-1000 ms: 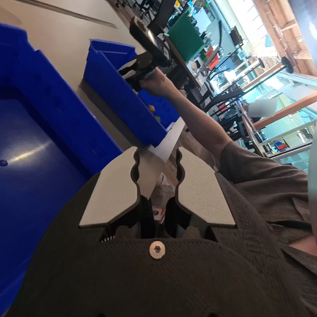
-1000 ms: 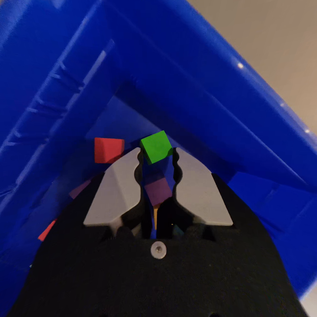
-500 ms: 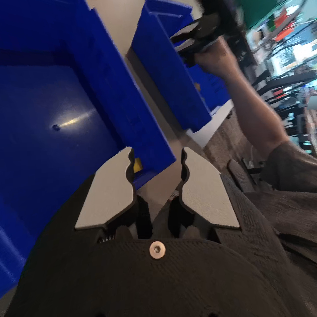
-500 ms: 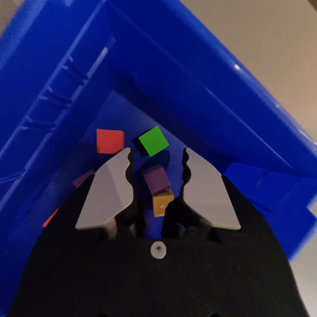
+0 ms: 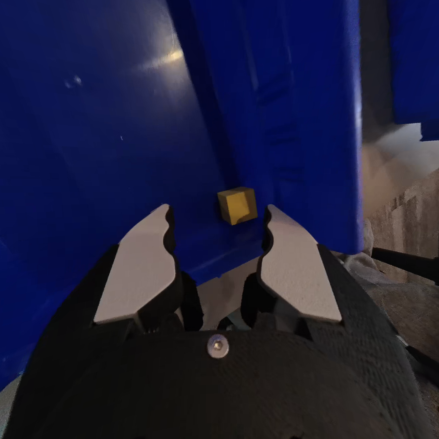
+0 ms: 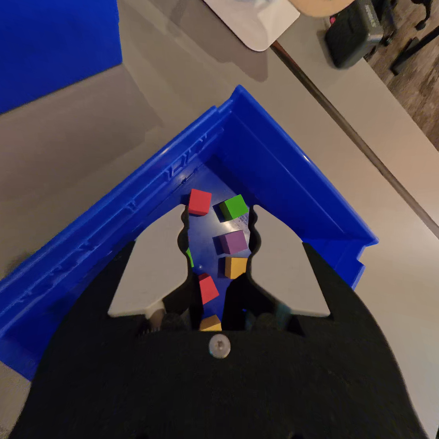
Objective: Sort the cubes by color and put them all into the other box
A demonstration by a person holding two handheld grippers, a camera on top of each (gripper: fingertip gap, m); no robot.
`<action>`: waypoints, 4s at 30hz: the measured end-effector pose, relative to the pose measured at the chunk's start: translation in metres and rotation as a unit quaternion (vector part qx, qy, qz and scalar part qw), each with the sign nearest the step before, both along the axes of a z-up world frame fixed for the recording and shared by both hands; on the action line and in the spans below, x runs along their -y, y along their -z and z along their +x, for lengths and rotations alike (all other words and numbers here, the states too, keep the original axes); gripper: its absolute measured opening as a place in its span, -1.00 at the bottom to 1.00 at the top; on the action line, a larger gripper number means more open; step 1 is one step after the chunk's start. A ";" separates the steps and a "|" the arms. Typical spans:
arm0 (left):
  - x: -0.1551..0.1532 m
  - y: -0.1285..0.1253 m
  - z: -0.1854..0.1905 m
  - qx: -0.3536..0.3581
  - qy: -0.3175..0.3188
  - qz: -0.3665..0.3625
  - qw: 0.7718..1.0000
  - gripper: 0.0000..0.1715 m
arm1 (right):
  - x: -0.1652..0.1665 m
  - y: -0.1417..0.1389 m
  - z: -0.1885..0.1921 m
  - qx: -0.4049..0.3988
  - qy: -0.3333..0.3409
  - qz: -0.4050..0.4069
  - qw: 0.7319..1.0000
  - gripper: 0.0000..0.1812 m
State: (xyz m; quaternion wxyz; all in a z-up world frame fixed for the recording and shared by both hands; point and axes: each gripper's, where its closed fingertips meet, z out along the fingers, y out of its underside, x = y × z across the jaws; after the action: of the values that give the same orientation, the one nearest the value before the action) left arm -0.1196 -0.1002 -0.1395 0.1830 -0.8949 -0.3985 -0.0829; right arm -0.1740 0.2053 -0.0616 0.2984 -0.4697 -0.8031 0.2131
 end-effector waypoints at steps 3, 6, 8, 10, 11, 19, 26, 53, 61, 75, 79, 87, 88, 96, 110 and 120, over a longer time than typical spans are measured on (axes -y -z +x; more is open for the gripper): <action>0.003 0.010 0.000 0.007 -0.003 -0.026 1.000 -0.12 | 0.002 -0.006 0.002 -0.010 -0.006 0.001 1.000 -0.47; 0.004 0.013 -0.002 0.008 -0.004 -0.038 0.999 -0.05 | 0.005 -0.012 0.005 -0.018 -0.011 0.003 1.000 -0.48; 0.005 0.012 -0.005 -0.001 0.000 -0.050 0.999 0.00 | 0.008 -0.016 0.006 -0.024 -0.015 0.004 1.000 -0.48; 0.009 0.011 -0.012 -0.018 -0.006 -0.063 0.998 0.02 | 0.010 -0.018 0.008 -0.027 -0.018 0.005 0.999 -0.49; 0.011 0.009 -0.017 -0.028 -0.011 -0.070 0.997 0.02 | 0.011 -0.019 0.009 -0.029 -0.020 0.006 0.999 -0.49; 0.011 -0.002 -0.028 -0.035 -0.031 -0.042 0.998 -0.02 | 0.018 -0.023 0.015 -0.033 -0.030 0.013 0.999 -0.50; 0.013 0.020 -0.022 -0.028 -0.048 -0.095 0.994 -0.08 | 0.029 -0.021 0.014 -0.034 -0.042 0.019 0.998 -0.50; -0.041 -0.159 0.035 0.219 0.067 0.552 0.802 -0.64 | 0.247 -0.070 0.081 -0.232 -0.332 -0.143 0.903 -0.39; -0.049 -0.168 0.047 0.233 0.089 0.562 0.788 -0.63 | 0.271 -0.085 0.084 -0.259 -0.342 -0.148 0.891 -0.64; -0.022 -0.186 0.010 0.105 0.010 0.581 0.807 -0.37 | 0.130 -0.076 0.057 -0.157 -0.206 -0.002 0.966 -0.68; -0.013 -0.193 0.009 0.074 0.013 0.570 0.818 -0.41 | 0.019 -0.030 0.044 0.080 -0.072 0.038 0.993 -0.68; -0.019 -0.197 0.023 0.082 0.044 0.564 0.821 -0.46 | -0.019 0.040 0.033 0.232 -0.059 0.053 0.969 -0.67; -0.018 -0.196 0.022 0.081 0.042 0.561 0.823 -0.46 | -0.019 0.046 0.032 0.245 -0.059 0.053 0.966 -0.67; -0.002 -0.189 0.002 0.029 0.008 0.531 0.847 -0.45 | -0.025 0.074 0.031 0.333 -0.051 0.068 0.939 -0.67; 0.010 -0.159 -0.046 -0.102 -0.049 0.366 0.924 -0.41 | -0.014 0.071 0.034 0.393 -0.036 0.044 0.918 -0.51; -0.005 -0.098 -0.124 -0.100 0.039 0.024 0.994 -0.43 | 0.013 0.005 0.048 0.218 -0.073 0.051 0.972 -0.58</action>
State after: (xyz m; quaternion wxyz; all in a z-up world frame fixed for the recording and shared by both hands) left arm -0.2433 -0.0948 -0.0414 0.2399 -0.9091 -0.3404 -0.0091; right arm -0.1260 0.1919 -0.0663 0.1229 -0.4292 -0.8907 0.0857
